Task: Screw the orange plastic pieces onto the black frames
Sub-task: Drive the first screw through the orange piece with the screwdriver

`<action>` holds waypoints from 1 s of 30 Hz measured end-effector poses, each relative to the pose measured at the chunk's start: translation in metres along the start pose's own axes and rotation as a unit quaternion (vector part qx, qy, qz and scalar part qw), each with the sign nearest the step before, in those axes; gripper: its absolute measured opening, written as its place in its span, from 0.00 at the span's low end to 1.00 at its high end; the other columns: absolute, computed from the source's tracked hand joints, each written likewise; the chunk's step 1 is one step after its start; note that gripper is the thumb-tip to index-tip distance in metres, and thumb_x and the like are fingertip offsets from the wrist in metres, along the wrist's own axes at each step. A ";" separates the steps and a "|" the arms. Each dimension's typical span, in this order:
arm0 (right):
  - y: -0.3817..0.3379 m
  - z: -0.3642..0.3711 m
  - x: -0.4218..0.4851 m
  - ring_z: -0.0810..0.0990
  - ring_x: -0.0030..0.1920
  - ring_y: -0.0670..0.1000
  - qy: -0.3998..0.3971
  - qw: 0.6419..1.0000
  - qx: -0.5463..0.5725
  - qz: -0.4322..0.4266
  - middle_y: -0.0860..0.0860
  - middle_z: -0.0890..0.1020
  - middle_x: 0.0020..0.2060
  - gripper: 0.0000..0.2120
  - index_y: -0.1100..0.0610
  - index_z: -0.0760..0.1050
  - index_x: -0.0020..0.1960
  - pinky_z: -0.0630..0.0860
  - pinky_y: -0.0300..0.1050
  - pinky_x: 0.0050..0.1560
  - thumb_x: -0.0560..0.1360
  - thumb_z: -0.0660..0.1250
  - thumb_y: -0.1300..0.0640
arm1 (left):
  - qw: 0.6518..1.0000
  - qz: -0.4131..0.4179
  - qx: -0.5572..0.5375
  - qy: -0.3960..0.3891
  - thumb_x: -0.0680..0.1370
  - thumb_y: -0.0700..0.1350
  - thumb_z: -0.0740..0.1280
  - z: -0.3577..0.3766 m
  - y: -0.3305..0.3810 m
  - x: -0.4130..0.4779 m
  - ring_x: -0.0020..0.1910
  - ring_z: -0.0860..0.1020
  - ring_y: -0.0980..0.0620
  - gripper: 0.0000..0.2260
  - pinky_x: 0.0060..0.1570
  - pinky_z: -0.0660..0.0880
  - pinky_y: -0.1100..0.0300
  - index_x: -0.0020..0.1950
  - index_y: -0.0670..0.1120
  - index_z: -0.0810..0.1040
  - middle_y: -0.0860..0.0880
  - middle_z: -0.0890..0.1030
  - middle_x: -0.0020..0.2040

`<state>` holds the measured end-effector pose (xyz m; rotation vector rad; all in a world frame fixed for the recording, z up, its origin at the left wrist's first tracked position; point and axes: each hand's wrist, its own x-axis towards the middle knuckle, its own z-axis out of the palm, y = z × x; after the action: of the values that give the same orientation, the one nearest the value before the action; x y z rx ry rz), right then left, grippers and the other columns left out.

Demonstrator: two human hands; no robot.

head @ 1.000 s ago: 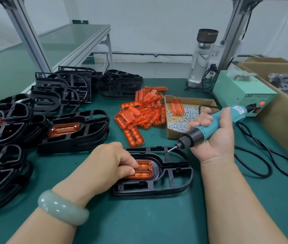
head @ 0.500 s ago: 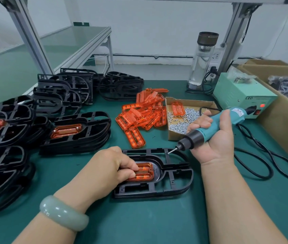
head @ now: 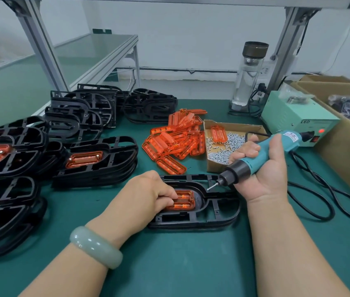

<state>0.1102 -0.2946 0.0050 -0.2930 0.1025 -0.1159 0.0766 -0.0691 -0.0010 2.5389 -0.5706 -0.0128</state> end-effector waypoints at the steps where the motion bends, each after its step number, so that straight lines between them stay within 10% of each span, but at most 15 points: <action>1: 0.000 0.000 0.000 0.71 0.24 0.41 0.000 1.000 -0.004 -0.002 0.44 0.70 0.27 0.16 0.55 0.71 0.43 0.71 0.33 0.29 0.70 0.65 0.42 | 1.000 0.004 -0.001 -0.003 0.74 0.46 0.71 -0.001 0.000 0.001 0.45 0.74 0.55 0.08 0.49 0.69 0.65 0.52 0.54 0.84 0.53 0.74 0.45; 14: -0.002 0.002 0.002 0.69 0.24 0.41 -0.002 1.000 0.000 0.002 0.44 0.69 0.26 0.16 0.55 0.71 0.43 0.71 0.34 0.29 0.73 0.63 0.41 | 0.996 0.059 -0.011 0.065 0.77 0.47 0.66 -0.014 0.033 0.055 0.41 0.71 0.72 0.10 0.45 0.62 0.82 0.55 0.55 0.81 0.64 0.76 0.44; 22: -0.003 0.002 0.003 0.69 0.23 0.41 -0.007 1.000 0.000 0.004 0.44 0.69 0.26 0.16 0.54 0.70 0.43 0.72 0.34 0.28 0.72 0.64 0.41 | 0.986 0.059 0.153 -0.024 0.81 0.45 0.59 0.012 0.062 0.129 0.61 0.70 0.45 0.14 0.62 0.69 0.50 0.65 0.53 0.75 0.50 0.79 0.61; 30: -0.003 0.003 0.005 0.69 0.23 0.41 -0.002 1.000 0.007 0.004 0.44 0.69 0.26 0.16 0.55 0.70 0.43 0.72 0.34 0.28 0.74 0.62 0.41 | 0.969 -0.011 0.198 -0.145 0.77 0.41 0.64 0.019 0.075 0.156 0.56 0.76 0.46 0.14 0.56 0.75 0.52 0.62 0.47 0.77 0.46 0.80 0.57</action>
<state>0.1156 -0.2975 0.0083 -0.2791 0.0996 -0.1079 0.1868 -0.1985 0.0364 2.9585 -0.7154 -0.3120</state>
